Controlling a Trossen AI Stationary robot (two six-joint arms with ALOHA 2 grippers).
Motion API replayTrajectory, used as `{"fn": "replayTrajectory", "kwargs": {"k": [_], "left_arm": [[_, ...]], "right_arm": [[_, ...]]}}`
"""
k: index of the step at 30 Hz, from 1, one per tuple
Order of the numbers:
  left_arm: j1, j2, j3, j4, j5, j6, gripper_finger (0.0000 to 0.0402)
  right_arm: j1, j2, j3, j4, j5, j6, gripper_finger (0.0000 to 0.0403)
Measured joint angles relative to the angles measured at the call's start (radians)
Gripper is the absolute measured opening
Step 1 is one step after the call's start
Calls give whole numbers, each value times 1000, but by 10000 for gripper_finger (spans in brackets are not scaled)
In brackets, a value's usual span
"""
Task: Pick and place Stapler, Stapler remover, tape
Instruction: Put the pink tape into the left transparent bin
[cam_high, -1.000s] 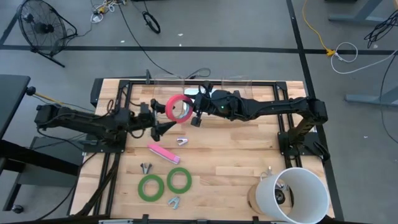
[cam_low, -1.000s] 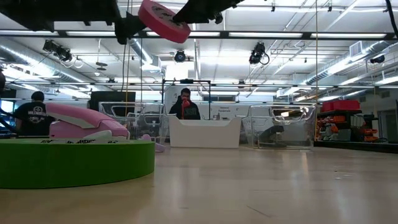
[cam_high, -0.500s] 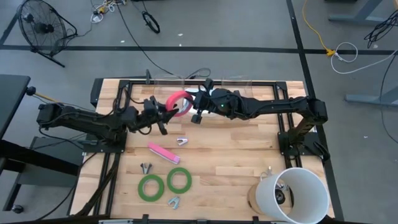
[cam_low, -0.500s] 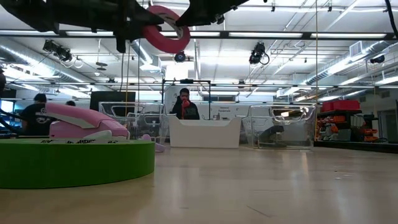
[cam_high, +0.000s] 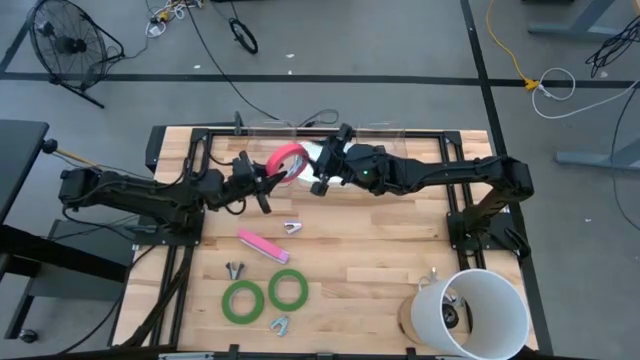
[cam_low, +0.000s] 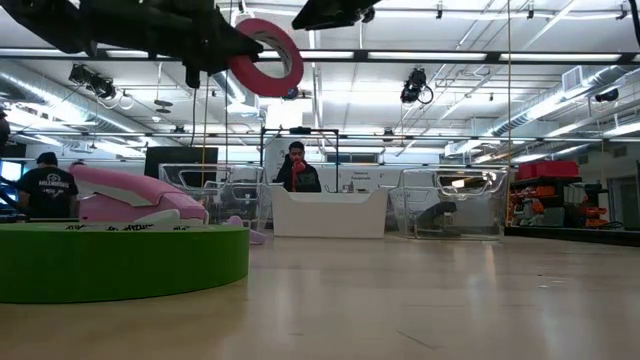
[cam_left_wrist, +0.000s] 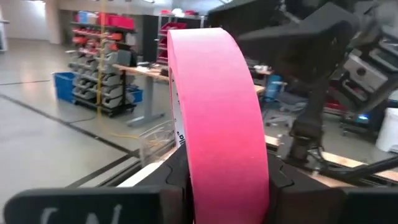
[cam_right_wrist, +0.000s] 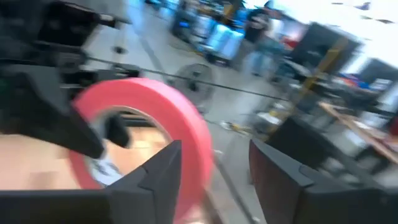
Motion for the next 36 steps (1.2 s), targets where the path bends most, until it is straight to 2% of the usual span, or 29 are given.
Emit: {"fn": "replayTrajectory", "kwargs": {"k": [5, 13, 17, 25, 33, 36], "left_arm": [[60, -33, 0, -117, -87, 2, 99], [243, -52, 0, -334, -82, -78, 99], [365, -52, 0, -429, 17, -143, 99], [565, -31, 1, -440, 273, -196, 99], [603, 110, 1, -415, 374, -229, 99], [618, 162, 1, -394, 447, -252, 99]], "right_arm": [[7, -37, 0, -53, 184, 2, 196], [46, -61, 0, -270, 153, 174, 183], [72, -61, 0, -385, 78, 270, 176], [115, -60, -12, -473, -32, 385, 165], [141, -59, -48, -456, -42, 392, 157], [142, -59, -48, -451, -42, 408, 154]]}}
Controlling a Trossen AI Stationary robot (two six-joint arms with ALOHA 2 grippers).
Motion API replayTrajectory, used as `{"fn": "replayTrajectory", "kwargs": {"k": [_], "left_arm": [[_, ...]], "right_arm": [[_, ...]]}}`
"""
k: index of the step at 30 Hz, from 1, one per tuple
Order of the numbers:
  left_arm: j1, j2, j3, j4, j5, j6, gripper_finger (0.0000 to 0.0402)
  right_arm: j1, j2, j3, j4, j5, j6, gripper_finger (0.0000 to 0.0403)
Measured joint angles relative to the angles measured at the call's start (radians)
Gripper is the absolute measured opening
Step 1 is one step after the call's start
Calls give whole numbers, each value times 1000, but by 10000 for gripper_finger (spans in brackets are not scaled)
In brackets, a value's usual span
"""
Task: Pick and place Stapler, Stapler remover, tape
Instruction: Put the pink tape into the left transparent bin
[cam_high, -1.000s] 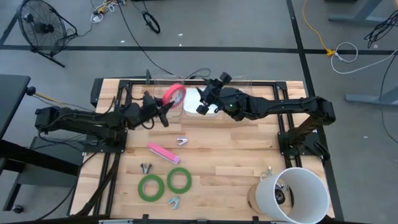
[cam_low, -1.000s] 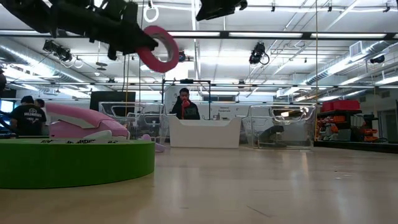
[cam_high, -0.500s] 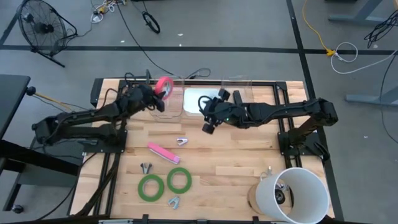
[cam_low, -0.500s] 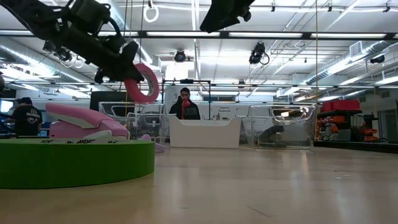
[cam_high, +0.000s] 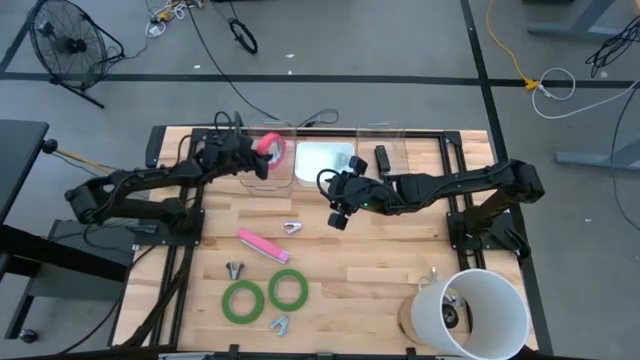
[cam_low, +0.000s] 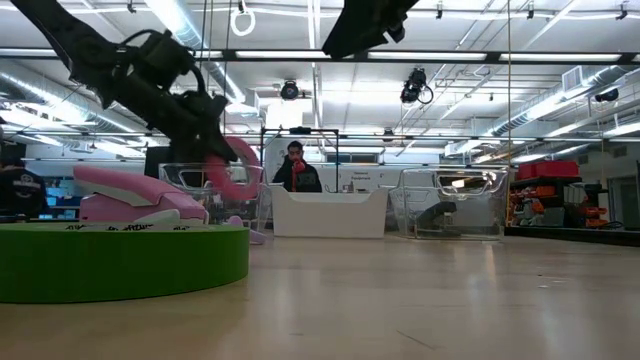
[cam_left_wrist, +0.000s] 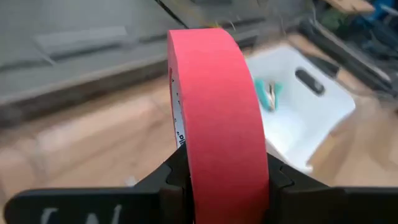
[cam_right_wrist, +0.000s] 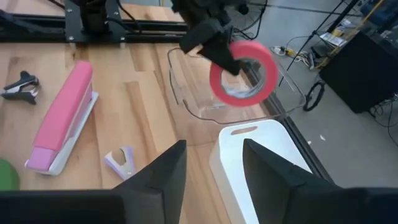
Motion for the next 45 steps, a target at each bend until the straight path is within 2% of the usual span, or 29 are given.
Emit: {"fn": "replayTrajectory", "kwargs": {"k": [11, 14, 17, 23, 27, 33, 45], "left_arm": [[56, 42, 0, 20, 190, -31, 99], [54, 42, 0, 12, 199, -48, 99], [45, 43, 0, -8, 197, -48, 109], [42, 42, 1, -8, 183, -47, 243], [42, 42, 1, -11, 117, -46, 289], [43, 42, 1, -11, -7, -46, 300], [43, 41, 1, 31, -13, -16, 302]], "right_arm": [[2, 0, 0, -6, 1, 0, 143], [2, 0, 0, -6, 0, 0, 140], [2, 0, 0, -6, 1, 0, 139], [2, 0, 0, -6, 1, 0, 139], [2, 0, 0, -6, 1, 0, 139], [2, 0, 0, -7, 0, -1, 139], [1, 0, 0, -12, 1, -1, 139]]}}
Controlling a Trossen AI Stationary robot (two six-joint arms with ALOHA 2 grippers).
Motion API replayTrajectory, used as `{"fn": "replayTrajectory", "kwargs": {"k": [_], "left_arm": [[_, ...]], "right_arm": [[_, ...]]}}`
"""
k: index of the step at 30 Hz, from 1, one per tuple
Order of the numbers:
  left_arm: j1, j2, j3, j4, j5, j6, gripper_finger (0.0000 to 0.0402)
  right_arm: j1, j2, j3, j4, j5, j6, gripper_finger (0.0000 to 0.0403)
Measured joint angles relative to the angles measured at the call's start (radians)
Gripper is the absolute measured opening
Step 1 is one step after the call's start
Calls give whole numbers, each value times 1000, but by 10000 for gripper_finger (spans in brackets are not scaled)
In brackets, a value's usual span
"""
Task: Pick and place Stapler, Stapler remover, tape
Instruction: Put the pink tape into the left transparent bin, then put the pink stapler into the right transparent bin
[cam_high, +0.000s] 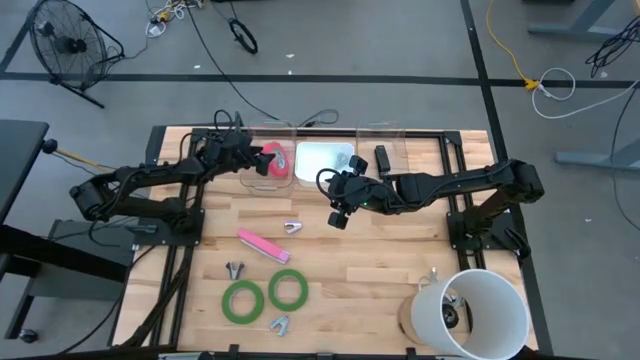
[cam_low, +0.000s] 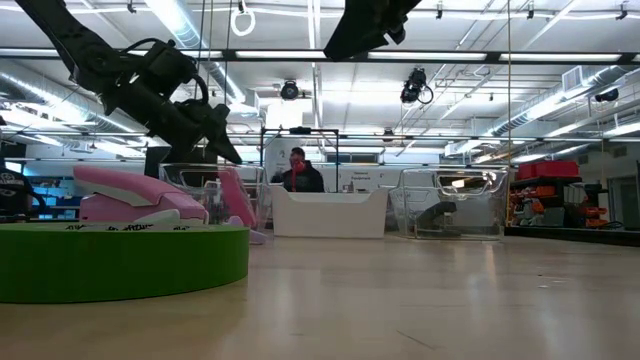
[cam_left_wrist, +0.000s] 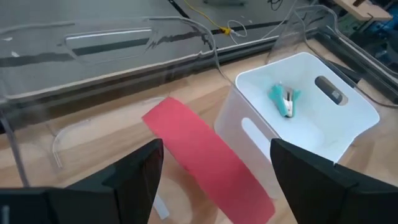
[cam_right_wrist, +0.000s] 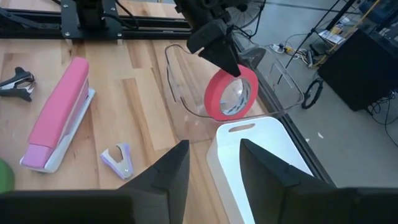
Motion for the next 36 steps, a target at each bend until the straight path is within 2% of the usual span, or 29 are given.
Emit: {"fn": "replayTrajectory", "kwargs": {"k": [11, 18, 23, 29, 33, 36], "left_arm": [[0, -3, 0, 0, -2, 1, 302], [0, -3, 4, 0, -46, 33, 302], [-2, -22, 54, 3, 73, 57, 302], [-36, -116, 109, -21, 368, 46, 302], [-125, -192, 112, -102, 543, 21, 302], [-239, -245, 112, -242, 561, 81, 302]], "right_arm": [[0, 0, 0, -2, 0, 0, 139], [0, 0, 0, -2, 0, 0, 139], [0, 0, 0, -2, 0, 0, 139], [0, 0, 0, -18, 0, 6, 139], [0, 0, 0, -36, -1, 26, 139], [0, 0, 0, -41, -1, 28, 139]]}}
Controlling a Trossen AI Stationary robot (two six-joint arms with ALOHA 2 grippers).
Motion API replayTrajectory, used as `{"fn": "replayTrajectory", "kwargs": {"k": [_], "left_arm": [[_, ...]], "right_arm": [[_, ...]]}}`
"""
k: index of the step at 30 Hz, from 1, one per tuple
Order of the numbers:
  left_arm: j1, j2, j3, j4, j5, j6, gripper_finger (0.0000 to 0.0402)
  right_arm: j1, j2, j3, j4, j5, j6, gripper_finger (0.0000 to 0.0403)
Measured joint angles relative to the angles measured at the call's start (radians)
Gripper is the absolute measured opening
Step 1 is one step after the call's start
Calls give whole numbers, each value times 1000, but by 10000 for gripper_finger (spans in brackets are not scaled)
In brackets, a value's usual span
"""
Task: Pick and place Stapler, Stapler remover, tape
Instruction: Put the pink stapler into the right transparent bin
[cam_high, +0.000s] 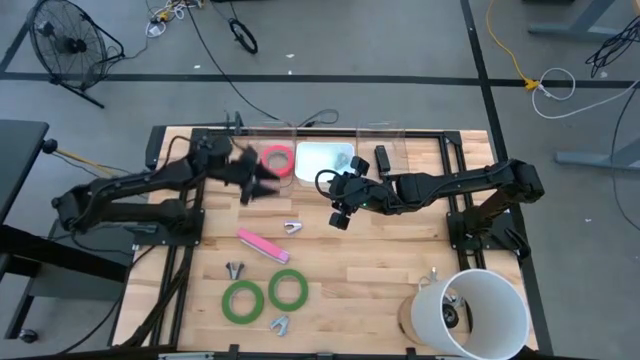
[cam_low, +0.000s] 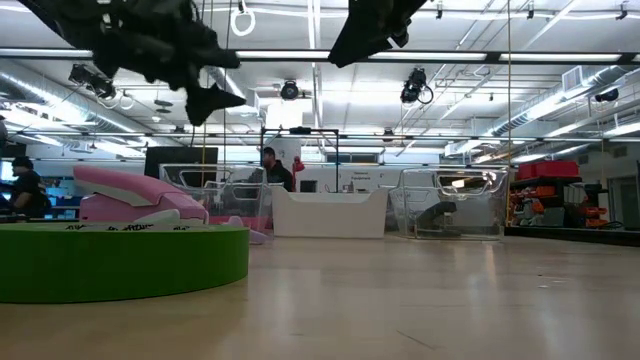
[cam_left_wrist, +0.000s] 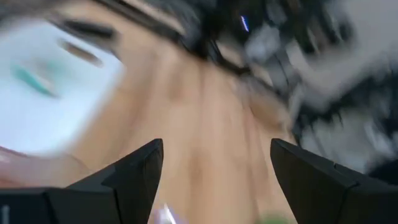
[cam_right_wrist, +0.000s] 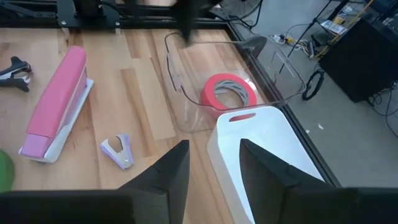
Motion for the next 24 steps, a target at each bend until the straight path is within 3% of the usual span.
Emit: {"fn": "replayTrajectory", "kwargs": {"k": [5, 12, 24], "left_arm": [[-235, -40, -1, -210, -140, 159, 302], [-525, -36, -1, -327, -427, 254, 302], [-801, -36, -1, -537, -697, 147, 302]], "right_arm": [[0, 0, 0, 1, 0, 3, 139], [0, 0, 0, -1, 0, 25, 139], [0, 0, 0, -5, 0, 25, 139]]}}
